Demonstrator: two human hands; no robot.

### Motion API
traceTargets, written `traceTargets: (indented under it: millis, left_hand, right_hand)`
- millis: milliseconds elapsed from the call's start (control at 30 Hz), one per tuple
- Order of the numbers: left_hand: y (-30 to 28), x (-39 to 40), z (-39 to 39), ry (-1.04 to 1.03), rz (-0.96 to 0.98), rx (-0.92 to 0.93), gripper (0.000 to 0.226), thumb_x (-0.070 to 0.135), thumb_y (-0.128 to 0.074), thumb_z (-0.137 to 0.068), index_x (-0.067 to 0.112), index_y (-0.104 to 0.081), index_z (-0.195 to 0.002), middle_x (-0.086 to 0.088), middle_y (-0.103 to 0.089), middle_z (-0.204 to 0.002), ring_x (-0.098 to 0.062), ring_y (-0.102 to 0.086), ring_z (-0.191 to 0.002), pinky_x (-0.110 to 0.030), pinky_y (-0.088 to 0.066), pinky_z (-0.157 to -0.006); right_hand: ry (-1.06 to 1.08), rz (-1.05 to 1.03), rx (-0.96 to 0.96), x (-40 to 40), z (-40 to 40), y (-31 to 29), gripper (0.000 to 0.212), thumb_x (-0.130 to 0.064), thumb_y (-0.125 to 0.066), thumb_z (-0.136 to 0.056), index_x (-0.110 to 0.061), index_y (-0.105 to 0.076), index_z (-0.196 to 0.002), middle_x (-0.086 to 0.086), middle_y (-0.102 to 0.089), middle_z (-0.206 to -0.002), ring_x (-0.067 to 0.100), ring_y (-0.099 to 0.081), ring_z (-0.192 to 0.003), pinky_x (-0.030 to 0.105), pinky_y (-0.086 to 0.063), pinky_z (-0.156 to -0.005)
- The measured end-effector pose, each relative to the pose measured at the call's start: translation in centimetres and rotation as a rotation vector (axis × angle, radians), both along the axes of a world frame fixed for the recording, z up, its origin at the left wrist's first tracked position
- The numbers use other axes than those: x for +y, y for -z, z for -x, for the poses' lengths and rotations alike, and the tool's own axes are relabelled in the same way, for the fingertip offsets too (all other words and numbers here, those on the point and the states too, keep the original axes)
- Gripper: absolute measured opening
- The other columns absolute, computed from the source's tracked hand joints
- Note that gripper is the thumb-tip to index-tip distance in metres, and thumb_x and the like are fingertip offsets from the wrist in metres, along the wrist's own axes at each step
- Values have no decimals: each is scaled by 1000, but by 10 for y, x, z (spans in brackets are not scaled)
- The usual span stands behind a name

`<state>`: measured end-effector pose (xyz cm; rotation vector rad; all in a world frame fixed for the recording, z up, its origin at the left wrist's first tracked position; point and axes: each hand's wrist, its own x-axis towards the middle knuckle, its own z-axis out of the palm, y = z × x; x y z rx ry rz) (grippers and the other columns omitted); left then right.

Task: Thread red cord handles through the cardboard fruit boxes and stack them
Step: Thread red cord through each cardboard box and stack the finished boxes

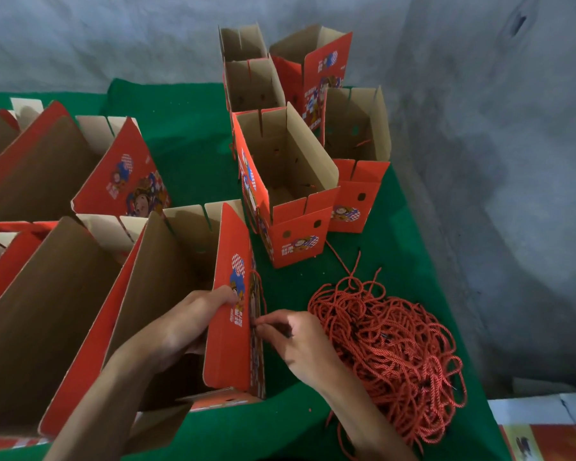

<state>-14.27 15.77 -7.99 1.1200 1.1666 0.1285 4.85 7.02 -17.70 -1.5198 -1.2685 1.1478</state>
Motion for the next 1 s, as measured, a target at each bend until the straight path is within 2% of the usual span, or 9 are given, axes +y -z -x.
traceTargets:
  millis: [67,233,400,533,700,800,867,933,1000]
  left_hand:
    - [1,0,1,10,-5,2,65,67,-61,-76,24,-58,-126,-4,-77,-109,-25,-75,-100,-46,-59,-89]
    - [0,-2,2,-8,-12,0,62,67,-64,-80,23,-59,-124,-4,-77,-107,-24,-75,-98,-43,-59,-84]
    - [-2,-4,-1,-64,-3,7,64,69,-64,-80,22,-60,-124,-4,-78,-104,-23,-76,-95,-41,-58,-82]
    - [-5,-7,-5,-51,-4,16,66,71,-61,-78,23,-59,-124,-3,-78,-104,-23,-76,-96,-45,-58,-87]
    - [-6,-6,-5,-36,3,24,73,76,-64,-75,22,-59,-125,-4,-78,-104,-24,-76,-97,-45,-59,-86]
    - [-6,-5,-4,-14,43,5,84,91,-56,-65,31,-63,-122,-3,-77,-109,-24,-75,-101,-41,-61,-78]
    - [-3,-5,-1,-50,119,-78,81,99,-42,-66,38,-69,-114,-7,-76,-112,-29,-73,-105,-42,-62,-74]
    - [-1,-8,0,-66,154,-131,69,88,-36,-83,35,-72,-110,-15,-75,-112,-33,-72,-106,-43,-62,-74]
    - [0,-12,-6,13,54,-80,39,54,-46,-102,26,-71,-113,-16,-76,-107,-32,-74,-101,-41,-63,-75]
  right_hand:
    - [26,4,22,1,3,0,14,-39,-67,-96,-49,-75,-92,-24,-75,-96,-1,-70,-90,12,-51,-74]
    - [74,31,30,8,6,3,12,-28,-69,-99,-23,-79,-102,-21,-75,-87,-3,-69,-84,10,-50,-71]
    - [-44,7,-83,-3,2,6,14,-27,-66,-100,-22,-78,-105,-37,-68,-88,-8,-66,-87,6,-47,-73]
    - [-82,-21,-158,-2,-2,3,14,-24,-65,-101,-19,-78,-104,-35,-65,-86,-13,-63,-85,4,-45,-74]
    - [-146,0,-175,-1,-2,3,14,-26,-64,-99,-22,-78,-99,-43,-63,-81,-16,-61,-83,1,-43,-70]
    - [-76,21,-102,3,0,7,9,-35,-70,-93,-31,-75,-100,-23,-72,-82,-3,-67,-79,12,-50,-69]
    - [-9,37,5,4,4,7,13,-41,-75,-87,-33,-72,-97,-9,-74,-83,9,-71,-78,34,-59,-74]
    - [14,61,108,3,7,11,18,-47,-74,-86,-35,-69,-98,-1,-74,-83,21,-73,-80,54,-60,-83]
    - [2,52,157,1,13,15,15,-48,-66,-93,-38,-64,-104,-2,-72,-83,21,-72,-78,62,-57,-84]
